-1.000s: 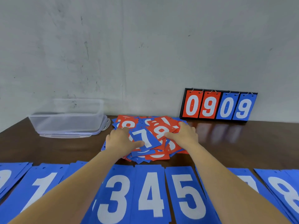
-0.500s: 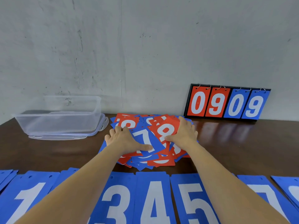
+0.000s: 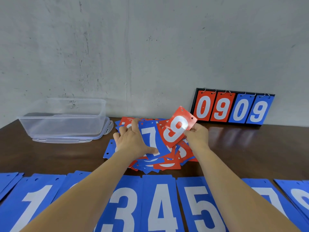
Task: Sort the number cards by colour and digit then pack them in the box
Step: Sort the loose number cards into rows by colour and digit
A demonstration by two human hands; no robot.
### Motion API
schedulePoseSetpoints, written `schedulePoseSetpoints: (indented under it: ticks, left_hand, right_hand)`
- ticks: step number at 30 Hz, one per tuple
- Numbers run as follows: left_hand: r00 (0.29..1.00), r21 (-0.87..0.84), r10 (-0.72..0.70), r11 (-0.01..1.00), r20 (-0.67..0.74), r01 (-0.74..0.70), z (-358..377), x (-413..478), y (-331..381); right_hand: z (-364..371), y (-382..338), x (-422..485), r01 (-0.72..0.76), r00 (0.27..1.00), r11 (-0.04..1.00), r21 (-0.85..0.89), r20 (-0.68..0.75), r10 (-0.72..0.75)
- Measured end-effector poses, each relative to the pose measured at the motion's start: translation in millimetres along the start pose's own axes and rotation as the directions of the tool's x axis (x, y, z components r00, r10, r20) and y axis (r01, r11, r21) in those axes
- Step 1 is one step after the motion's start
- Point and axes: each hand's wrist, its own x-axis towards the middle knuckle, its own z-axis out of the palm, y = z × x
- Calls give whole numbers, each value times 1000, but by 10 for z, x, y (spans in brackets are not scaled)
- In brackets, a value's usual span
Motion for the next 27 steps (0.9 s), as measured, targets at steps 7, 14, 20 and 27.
schedulePoseSetpoints:
  ticks: [7,14,20,27]
  left_hand:
    - [995,-236,27,970,-98,-50,-27,-94,152]
    - [992,-618,1,782,-124,-78,-235,-234,166]
    - [1000,-741,-13,671,-6,4,-348,-470,195]
    - [979,-801,83,590,184,101,-427,-872,394]
  right_hand:
    - [-323,-233,-224,58,997,995,85,-65,-52]
    - [-744,-394,-476,102,993,993,54,-71,-98]
    - [-1104,-402,-767,144,988,989,12,-59,-143]
    - [-1527,-397,-1010,120,991,991,52,-67,-116]
